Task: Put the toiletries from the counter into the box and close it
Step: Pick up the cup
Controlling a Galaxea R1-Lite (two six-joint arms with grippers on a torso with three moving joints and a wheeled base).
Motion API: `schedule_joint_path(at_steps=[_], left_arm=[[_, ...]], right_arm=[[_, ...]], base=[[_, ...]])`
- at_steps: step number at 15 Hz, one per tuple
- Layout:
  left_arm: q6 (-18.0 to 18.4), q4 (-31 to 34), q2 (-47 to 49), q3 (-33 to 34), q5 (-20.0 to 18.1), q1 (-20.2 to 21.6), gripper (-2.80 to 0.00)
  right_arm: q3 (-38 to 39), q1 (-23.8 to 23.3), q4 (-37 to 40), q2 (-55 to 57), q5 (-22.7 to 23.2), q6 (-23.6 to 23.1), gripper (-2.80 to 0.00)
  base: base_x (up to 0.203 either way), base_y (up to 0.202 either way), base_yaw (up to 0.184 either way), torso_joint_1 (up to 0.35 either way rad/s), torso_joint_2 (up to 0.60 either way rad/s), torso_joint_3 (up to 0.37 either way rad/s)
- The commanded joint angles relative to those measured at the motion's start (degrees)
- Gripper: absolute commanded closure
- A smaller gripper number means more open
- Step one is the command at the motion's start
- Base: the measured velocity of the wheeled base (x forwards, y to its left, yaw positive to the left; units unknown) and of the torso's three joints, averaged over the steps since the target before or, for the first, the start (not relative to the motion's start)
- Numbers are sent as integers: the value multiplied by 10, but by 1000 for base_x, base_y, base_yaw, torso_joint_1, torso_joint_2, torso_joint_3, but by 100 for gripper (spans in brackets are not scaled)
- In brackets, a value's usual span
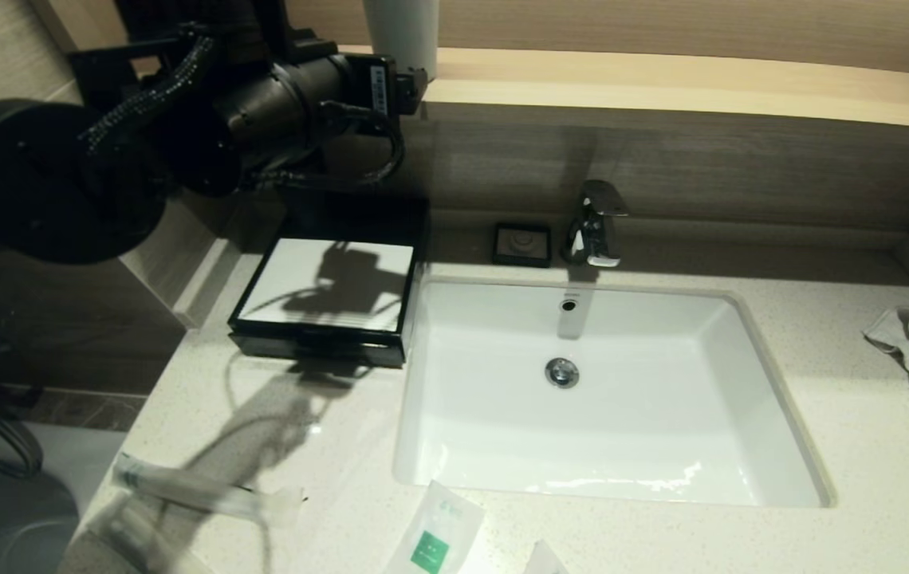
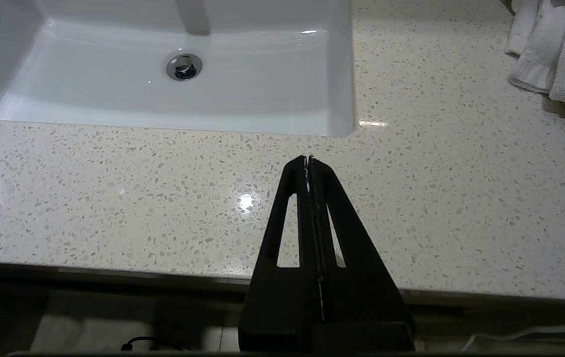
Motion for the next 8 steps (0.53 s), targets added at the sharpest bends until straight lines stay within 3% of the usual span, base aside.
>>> schedule_joint_path(at_steps=[1,8], left_arm=[[0,-1,10,-10,1,0,-280],[0,-2,33,-37,3,-7,-280]], right_arm=[[0,0,0,0,0,0,0],[0,0,0,0,0,0,0]], base=[[0,0,0,0,0,0],[0,0,0,0,0,0]])
